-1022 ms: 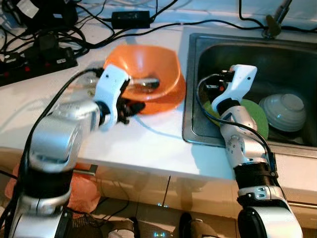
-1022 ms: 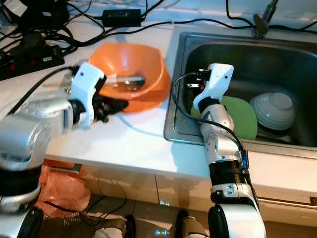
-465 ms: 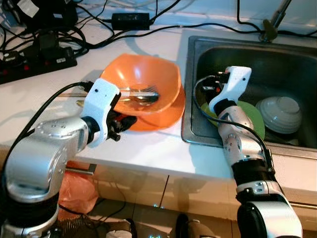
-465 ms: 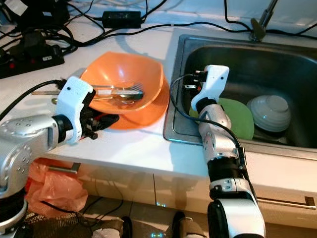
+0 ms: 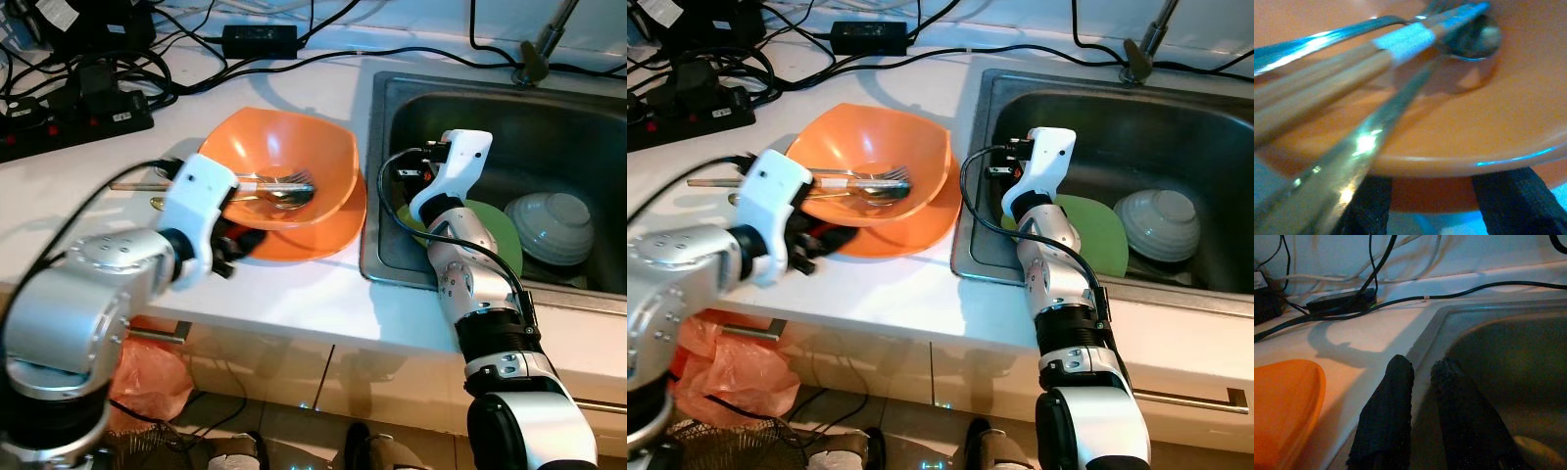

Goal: Kitchen organization

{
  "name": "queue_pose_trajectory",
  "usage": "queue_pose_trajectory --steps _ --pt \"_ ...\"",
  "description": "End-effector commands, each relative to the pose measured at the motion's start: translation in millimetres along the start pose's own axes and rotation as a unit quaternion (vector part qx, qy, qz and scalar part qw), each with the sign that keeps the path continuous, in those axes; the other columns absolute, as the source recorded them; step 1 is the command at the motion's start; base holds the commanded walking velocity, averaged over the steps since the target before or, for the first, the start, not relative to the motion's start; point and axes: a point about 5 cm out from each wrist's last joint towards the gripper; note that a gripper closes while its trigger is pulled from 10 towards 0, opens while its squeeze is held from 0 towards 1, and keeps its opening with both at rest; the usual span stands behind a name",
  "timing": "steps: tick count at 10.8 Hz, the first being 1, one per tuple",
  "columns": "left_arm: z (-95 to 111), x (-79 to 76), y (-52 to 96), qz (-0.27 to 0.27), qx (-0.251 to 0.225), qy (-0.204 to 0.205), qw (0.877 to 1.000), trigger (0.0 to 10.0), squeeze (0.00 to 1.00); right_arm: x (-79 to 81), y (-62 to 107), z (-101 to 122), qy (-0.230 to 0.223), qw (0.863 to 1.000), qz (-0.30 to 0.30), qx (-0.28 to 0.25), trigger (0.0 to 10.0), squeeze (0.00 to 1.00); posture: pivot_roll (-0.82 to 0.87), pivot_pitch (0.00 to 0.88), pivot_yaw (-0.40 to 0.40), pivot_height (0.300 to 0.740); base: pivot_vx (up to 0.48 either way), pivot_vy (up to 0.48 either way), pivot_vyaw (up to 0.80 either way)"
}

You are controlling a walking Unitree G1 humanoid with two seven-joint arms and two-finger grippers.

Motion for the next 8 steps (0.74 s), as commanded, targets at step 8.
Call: queue_pose_trajectory --steps 8 --pt "24.8 17.3 25.9 0.059 -0.061 -0.007 0.996 10.0 0.0 3.0 -2.3 -5.8 -0.01 1.0 0.012 0.007 10.0 0.0 0.29 0.187 -0.07 0.74 0.0 0.0 0.0"
Point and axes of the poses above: a point about 5 cm out from each wrist's last joint towards the gripper, its own y axis pointing back from the gripper into the wrist, its own z axis along the axis of the wrist's last joint, x = y × z, and after that the axes turned 2 degrees about y, right-handed
